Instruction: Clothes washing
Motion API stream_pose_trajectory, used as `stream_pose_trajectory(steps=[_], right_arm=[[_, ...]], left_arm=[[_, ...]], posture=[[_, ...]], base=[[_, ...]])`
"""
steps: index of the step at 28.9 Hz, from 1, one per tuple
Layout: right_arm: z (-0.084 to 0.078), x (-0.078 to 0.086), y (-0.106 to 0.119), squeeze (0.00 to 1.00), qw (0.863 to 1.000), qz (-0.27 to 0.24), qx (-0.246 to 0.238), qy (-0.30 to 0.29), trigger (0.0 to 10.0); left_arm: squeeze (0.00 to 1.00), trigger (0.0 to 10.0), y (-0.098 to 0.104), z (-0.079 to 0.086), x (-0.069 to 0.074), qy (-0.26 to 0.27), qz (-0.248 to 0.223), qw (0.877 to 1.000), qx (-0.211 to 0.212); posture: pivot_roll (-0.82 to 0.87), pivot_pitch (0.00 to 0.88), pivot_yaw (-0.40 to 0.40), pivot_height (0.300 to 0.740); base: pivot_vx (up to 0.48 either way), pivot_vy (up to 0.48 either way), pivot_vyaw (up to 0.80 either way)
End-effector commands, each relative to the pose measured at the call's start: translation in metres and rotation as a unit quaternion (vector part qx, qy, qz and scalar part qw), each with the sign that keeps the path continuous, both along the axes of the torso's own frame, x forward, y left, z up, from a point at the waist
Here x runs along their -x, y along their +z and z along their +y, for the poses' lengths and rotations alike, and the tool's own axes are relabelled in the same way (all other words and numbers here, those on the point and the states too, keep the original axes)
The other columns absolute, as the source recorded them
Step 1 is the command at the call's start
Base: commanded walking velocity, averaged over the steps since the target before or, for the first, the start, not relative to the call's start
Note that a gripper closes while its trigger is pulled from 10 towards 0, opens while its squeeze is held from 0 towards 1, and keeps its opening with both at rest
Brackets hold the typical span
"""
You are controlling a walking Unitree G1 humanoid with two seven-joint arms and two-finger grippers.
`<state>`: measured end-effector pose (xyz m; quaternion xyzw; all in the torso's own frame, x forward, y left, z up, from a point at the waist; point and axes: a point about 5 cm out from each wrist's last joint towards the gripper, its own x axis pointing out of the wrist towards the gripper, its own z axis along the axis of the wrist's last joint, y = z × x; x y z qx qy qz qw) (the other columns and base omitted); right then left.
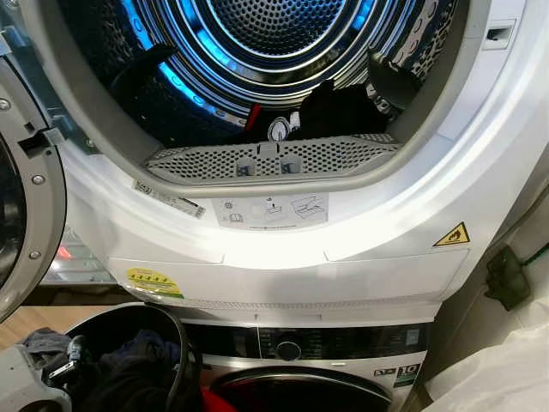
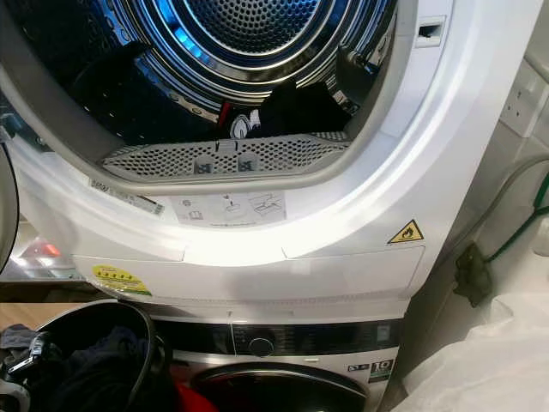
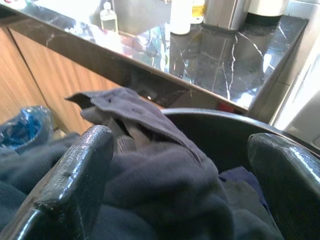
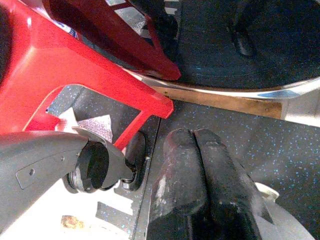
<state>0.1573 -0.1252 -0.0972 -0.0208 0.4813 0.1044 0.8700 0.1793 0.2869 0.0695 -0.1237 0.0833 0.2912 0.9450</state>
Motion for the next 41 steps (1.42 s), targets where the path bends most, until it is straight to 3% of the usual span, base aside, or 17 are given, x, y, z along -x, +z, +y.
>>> stream_pose_trajectory(steps=[1,10,14,16,20,31,32,33,41], right_arm=[[0.007,0.0,0.0,0.0,1.0,0.003,-0.008,0.001,10.0],[0.006,0.0,0.0,0.0,1.0,0.003,-0.009,-0.001,10.0],[0.007,0.001,0.0,0.0,1.0,0.005,-0.011,-0.001,10.0],[0.007,0.001,0.0,0.0,1.0,0.007,-0.011,-0.001,10.0],[0.007,0.002,-0.001,0.0,1.0,0.008,-0.011,-0.001,10.0],[0.008,0.005,-0.002,0.0,1.0,0.01,-0.009,0.011,10.0],[0.008,0.006,-0.002,0.0,1.0,0.01,-0.008,0.013,10.0],[0.008,0.005,-0.002,0.0,1.0,0.01,-0.008,0.014,10.0],[0.008,0.005,-0.002,0.0,1.0,0.01,-0.008,0.015,10.0]], left_arm=[[1.0,10.0,-0.005,0.0,0.001,-0.001,0.012,1.0,0.01],[1.0,10.0,-0.019,0.004,0.015,0.069,0.064,0.995,0.039],[1.0,10.0,-0.023,0.009,0.023,0.11,0.095,0.989,0.01],[1.0,10.0,-0.019,0.014,0.029,0.14,0.116,0.983,-0.027],[1.0,10.0,-0.008,0.015,0.025,0.14,0.081,0.986,-0.044],[1.0,10.0,-0.032,0.015,0.036,0.15,0.189,0.97,-0.03],[0.17,10.0,-0.034,0.016,0.034,0.144,0.196,0.97,-0.025],[0.0,10.0,-0.034,0.016,0.032,0.145,0.195,0.97,-0.025],[0.0,10.0,-0.037,0.016,0.025,0.143,0.222,0.964,-0.009]], posture=[[0.11,0.0,0.15,0.74],[0.11,0.0,0.155,0.74],[0.11,0.0,0.155,0.74],[0.11,0.0,0.154,0.74],[0.11,0.0,0.151,0.74],[0.11,0.0,0.146,0.74],[0.11,0.0,0.144,0.74],[0.11,0.0,0.142,0.74],[0.1,0.0,0.147,0.74]], base=[[0.0,0.0,0.0],[0.0,0.0,0.0],[0.0,0.0,0.0],[0.0,0.0,0.0],[0.0,0.0,0.0],[0.0,0.0,0.0],[0.0,0.0,0.0],[0.0,0.0,0.0],[0.0,0.0,0.0]])
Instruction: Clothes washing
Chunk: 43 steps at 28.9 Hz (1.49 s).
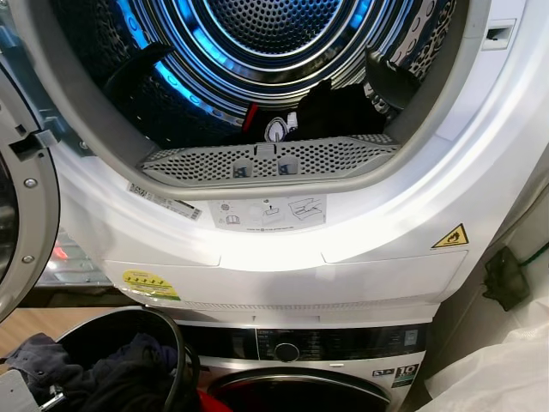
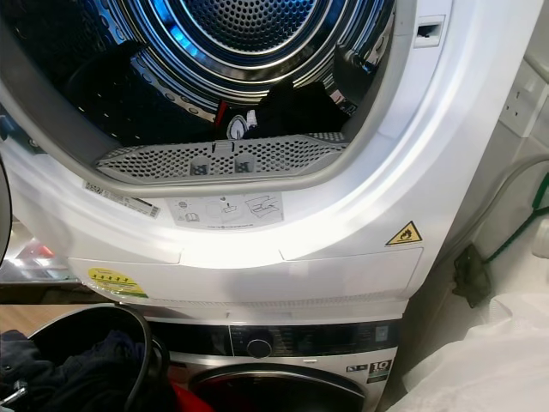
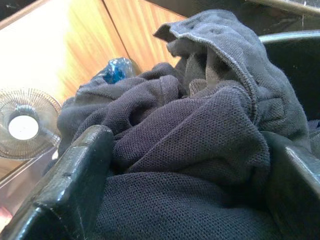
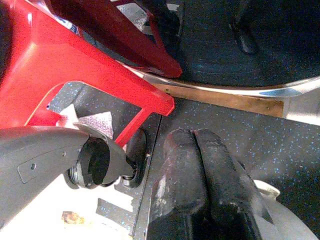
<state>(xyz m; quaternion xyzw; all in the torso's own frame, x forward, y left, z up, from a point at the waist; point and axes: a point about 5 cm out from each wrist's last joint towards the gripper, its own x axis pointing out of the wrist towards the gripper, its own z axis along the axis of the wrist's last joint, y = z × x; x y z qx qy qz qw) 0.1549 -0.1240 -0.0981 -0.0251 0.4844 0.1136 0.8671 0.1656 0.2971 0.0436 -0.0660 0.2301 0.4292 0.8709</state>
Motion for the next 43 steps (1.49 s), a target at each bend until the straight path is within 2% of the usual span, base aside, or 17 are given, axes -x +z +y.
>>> stream_pose_trajectory(steps=[1,15,19,22,33,34,36,37,43], right_arm=[[0.007,0.003,-0.001,0.0,1.0,0.007,-0.008,0.004,10.0],[0.008,0.005,-0.002,0.0,1.0,0.009,-0.007,0.008,10.0],[0.007,0.007,-0.002,0.0,1.0,0.011,-0.006,0.012,10.0],[0.007,0.007,-0.002,0.0,1.0,0.012,-0.005,0.015,10.0],[0.005,0.006,-0.002,0.0,1.0,0.013,-0.005,0.008,10.0],[0.005,0.006,-0.002,0.0,1.0,0.013,-0.005,0.008,10.0],[0.005,0.006,-0.002,0.0,1.0,0.013,-0.005,0.008,10.0],[0.005,0.005,-0.002,0.0,1.0,0.014,-0.006,0.009,10.0],[0.009,0.005,-0.002,0.0,1.0,0.016,-0.014,0.007,10.0]], left_arm=[[0.0,10.0,-0.014,0.005,0.011,0.014,0.052,0.998,0.011],[0.0,10.0,-0.018,0.009,0.004,-0.004,0.072,0.997,0.014],[0.0,10.0,-0.025,0.005,-0.002,-0.019,0.076,0.996,0.046],[0.0,10.0,-0.025,0.004,-0.004,-0.019,0.082,0.995,0.044],[0.0,9.9,-0.035,0.0,-0.013,-0.034,0.095,0.992,0.08],[0.0,2.9,-0.036,0.0,-0.014,-0.035,0.095,0.991,0.083],[0.0,2.9,-0.036,0.0,-0.014,-0.035,0.095,0.991,0.083],[0.0,0.0,-0.036,0.0,-0.015,-0.036,0.094,0.991,0.085],[0.0,0.0,-0.035,0.001,-0.017,-0.036,0.093,0.991,0.09]], posture=[[0.1,0.0,0.147,0.74],[0.09,0.0,0.149,0.74],[0.09,0.0,0.145,0.74],[0.09,0.0,0.144,0.74],[0.07,0.0,0.141,0.74],[0.07,0.0,0.141,0.74],[0.07,0.0,0.141,0.74],[0.07,0.0,0.145,0.74],[0.08,0.0,0.146,0.74]], base=[[0.0,0.0,0.0],[0.0,0.0,0.0],[0.0,0.0,0.0],[0.0,0.0,0.0],[0.0,0.0,0.0],[0.0,0.0,0.0],[0.0,0.0,0.0],[0.0,0.0,0.0],[0.0,0.0,0.0]])
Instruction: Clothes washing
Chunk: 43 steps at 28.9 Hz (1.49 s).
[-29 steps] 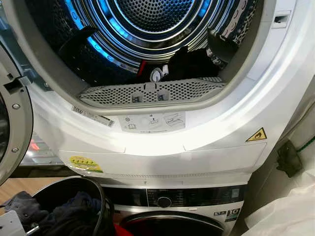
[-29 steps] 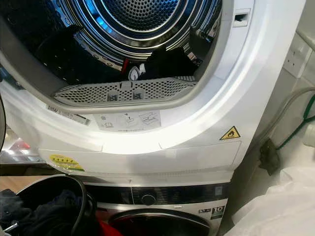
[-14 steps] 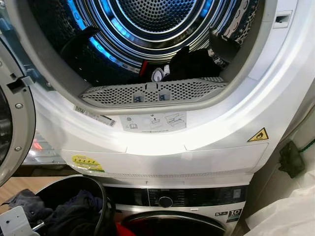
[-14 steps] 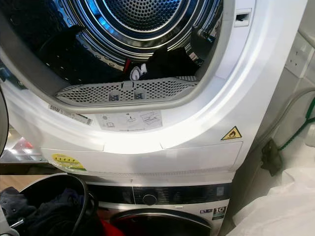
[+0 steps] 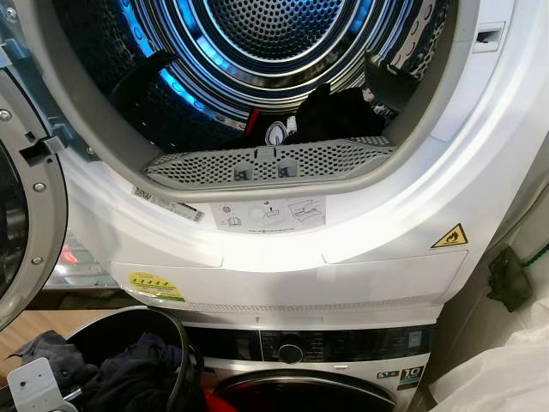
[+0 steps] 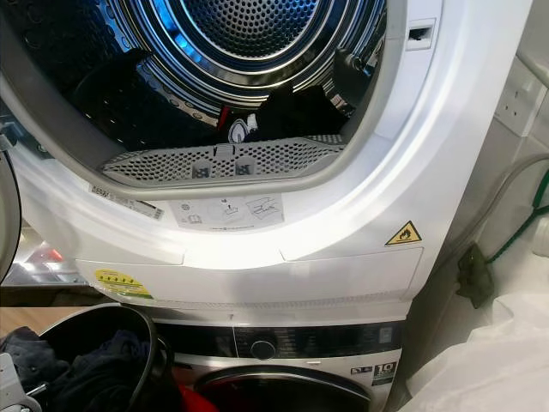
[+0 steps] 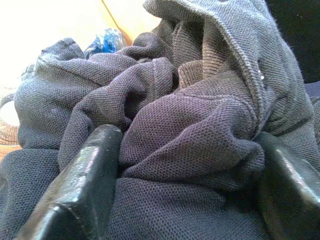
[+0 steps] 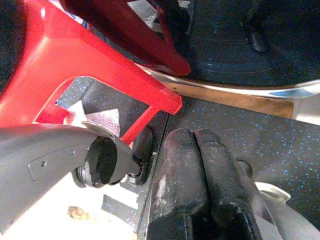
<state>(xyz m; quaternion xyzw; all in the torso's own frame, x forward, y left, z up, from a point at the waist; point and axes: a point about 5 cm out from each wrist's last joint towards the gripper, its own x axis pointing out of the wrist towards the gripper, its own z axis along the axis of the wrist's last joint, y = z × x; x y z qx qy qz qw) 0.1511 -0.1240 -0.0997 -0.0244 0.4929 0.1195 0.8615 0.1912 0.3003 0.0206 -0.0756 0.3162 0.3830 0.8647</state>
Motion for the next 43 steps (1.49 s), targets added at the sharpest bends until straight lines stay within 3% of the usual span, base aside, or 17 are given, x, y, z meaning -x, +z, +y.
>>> stream_pose_trajectory(steps=[1,10,17,20,22,25,28,30,31,34,37,41,42,43], right_arm=[[0.009,0.001,0.0,0.0,1.0,0.006,-0.011,0.005,10.0],[0.008,0.002,-0.001,0.0,1.0,0.01,-0.01,0.016,10.0],[0.007,0.002,-0.001,0.0,1.0,0.011,-0.01,0.017,10.0],[0.006,0.002,-0.001,0.0,1.0,0.011,-0.009,0.019,10.0],[0.005,0.001,0.0,0.0,1.0,0.01,-0.008,0.019,10.0],[0.005,0.001,0.0,0.0,1.0,0.011,-0.008,0.019,10.0],[0.005,0.001,0.0,0.0,1.0,0.01,-0.007,0.021,10.0],[0.005,0.002,-0.001,0.0,1.0,0.01,-0.006,0.022,10.0],[0.005,0.002,-0.001,0.0,1.0,0.01,-0.005,0.026,10.0],[0.004,0.001,0.0,0.0,1.0,0.01,-0.004,0.027,10.0],[0.004,-0.001,0.0,0.0,1.0,0.008,-0.005,0.025,10.0],[0.004,-0.001,0.0,0.0,1.0,0.008,-0.007,0.021,10.0],[0.004,-0.001,0.0,0.0,1.0,0.008,-0.007,0.02,10.0],[0.004,-0.001,0.001,0.0,1.0,0.007,-0.008,0.019,10.0]], left_arm=[[0.0,0.0,-0.012,-0.002,0.009,0.006,0.025,0.999,0.034],[0.0,0.0,-0.016,-0.004,0.012,0.004,0.028,0.999,0.044],[0.0,0.0,-0.013,-0.008,0.007,-0.006,0.003,0.999,0.051],[0.0,0.0,-0.006,-0.012,0.0,-0.038,-0.021,0.998,0.034],[0.0,0.0,0.007,-0.023,-0.013,-0.131,-0.062,0.99,-0.003],[0.0,0.0,0.012,-0.032,-0.017,-0.159,-0.09,0.983,0.001],[0.0,0.0,0.025,-0.041,-0.021,-0.204,-0.144,0.968,-0.019],[0.0,0.0,0.028,-0.043,-0.021,-0.208,-0.16,0.965,-0.016],[0.0,0.0,0.035,-0.049,-0.023,-0.235,-0.196,0.952,-0.012],[0.0,0.0,0.039,-0.054,-0.024,-0.257,-0.217,0.942,0.001],[0.0,0.0,0.048,-0.071,-0.024,-0.328,-0.255,0.909,0.047],[0.0,0.0,0.05,-0.075,-0.021,-0.342,-0.274,0.895,0.08],[0.0,0.0,0.052,-0.077,-0.02,-0.356,-0.283,0.886,0.092],[0.0,0.0,0.055,-0.083,-0.019,-0.384,-0.293,0.868,0.118]], posture=[[0.08,0.0,0.146,0.74],[0.09,0.0,0.138,0.74],[0.09,0.0,0.132,0.74],[0.1,0.0,0.126,0.74],[0.09,0.0,0.127,0.74],[0.1,0.0,0.125,0.74],[0.09,0.0,0.125,0.74],[0.1,0.0,0.122,0.74],[0.1,0.0,0.121,0.74],[0.1,0.0,0.119,0.74],[0.1,0.0,0.118,0.74],[0.1,0.0,0.119,0.74],[0.1,0.0,0.119,0.74],[0.11,0.0,0.118,0.74]], base=[[0.0,0.0,0.0],[0.0,0.0,0.0],[0.0,0.0,0.0],[0.0,0.0,0.0],[0.0,0.0,0.0],[0.0,0.0,0.0],[0.0,0.0,0.0],[0.0,0.0,0.0],[0.0,0.0,0.0],[0.0,0.0,0.0],[0.0,0.0,0.0],[0.0,0.0,0.0],[0.0,0.0,0.0],[0.0,0.0,0.0]])
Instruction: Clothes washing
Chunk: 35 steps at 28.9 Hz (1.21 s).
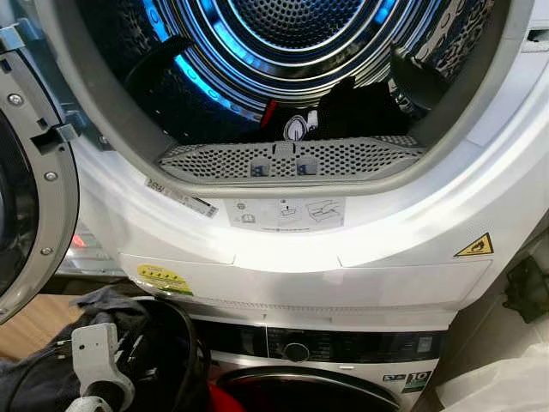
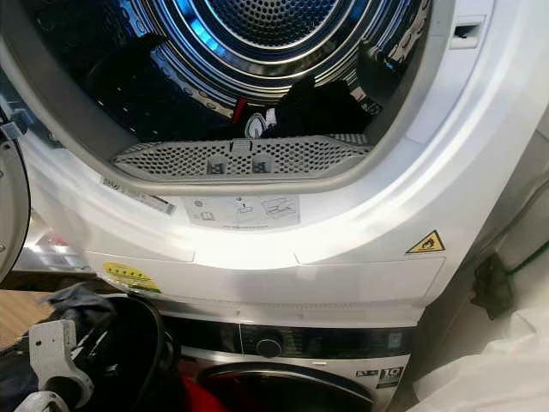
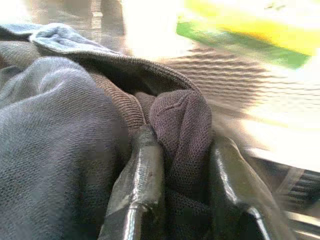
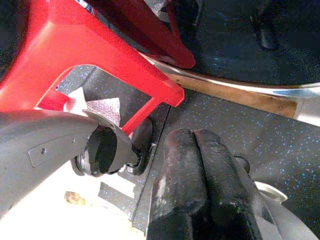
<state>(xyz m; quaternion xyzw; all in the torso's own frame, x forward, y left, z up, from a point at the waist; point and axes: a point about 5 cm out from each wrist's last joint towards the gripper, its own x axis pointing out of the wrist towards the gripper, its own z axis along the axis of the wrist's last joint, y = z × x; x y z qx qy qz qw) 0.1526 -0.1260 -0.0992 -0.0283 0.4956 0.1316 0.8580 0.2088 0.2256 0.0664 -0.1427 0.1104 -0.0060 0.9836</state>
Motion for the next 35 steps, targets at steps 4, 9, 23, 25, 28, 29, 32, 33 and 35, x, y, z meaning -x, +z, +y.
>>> stream_pose_trajectory(steps=[4,9,23,25,28,29,32,33,35], right_arm=[[0.007,-0.001,0.0,0.0,1.0,0.003,-0.005,0.007,10.0],[0.006,-0.001,0.0,0.0,1.0,0.003,-0.007,0.003,10.0],[0.007,-0.002,0.001,0.0,1.0,0.002,-0.009,-0.002,10.0],[0.007,-0.002,0.001,0.0,1.0,0.003,-0.009,-0.003,10.0],[0.006,-0.002,0.001,0.0,1.0,0.003,-0.009,-0.003,10.0],[0.006,-0.002,0.001,0.0,1.0,0.003,-0.009,-0.003,10.0],[0.006,-0.002,0.001,0.0,1.0,0.003,-0.009,-0.003,10.0],[0.006,-0.003,0.001,0.0,1.0,0.003,-0.01,-0.005,10.0],[0.005,-0.003,0.001,0.0,1.0,0.003,-0.011,-0.008,10.0]], left_arm=[[0.0,0.0,0.013,-0.015,0.001,-0.109,-0.023,0.993,0.05],[0.0,0.0,0.021,-0.022,0.006,-0.174,-0.025,0.981,0.079],[0.0,0.0,0.045,-0.039,0.025,-0.376,0.002,0.918,0.13],[0.0,0.0,0.052,-0.043,0.029,-0.411,0.002,0.901,0.137],[0.0,0.0,0.057,-0.044,0.031,-0.432,0.0,0.891,0.142],[0.0,0.0,0.059,-0.044,0.031,-0.436,-0.001,0.888,0.144],[0.0,0.0,0.068,-0.041,0.032,-0.462,-0.005,0.874,0.15],[0.0,0.0,0.073,-0.039,0.032,-0.474,-0.007,0.868,0.149],[0.0,0.0,0.074,-0.037,0.029,-0.474,-0.009,0.869,0.141]], posture=[[0.1,0.0,0.125,0.74],[0.1,0.0,0.123,0.74],[0.11,0.0,0.124,0.74],[0.11,0.0,0.122,0.74],[0.1,0.0,0.122,0.74],[0.1,0.0,0.122,0.74],[0.1,0.0,0.125,0.74],[0.1,0.0,0.123,0.74],[0.11,0.0,0.121,0.74]], base=[[0.0,0.0,0.0],[0.0,0.0,0.0],[0.0,0.0,0.0],[0.0,0.0,0.0],[0.0,0.0,0.0],[0.0,0.0,0.0],[0.0,0.0,0.0],[0.0,0.0,0.0],[0.0,0.0,0.0]])
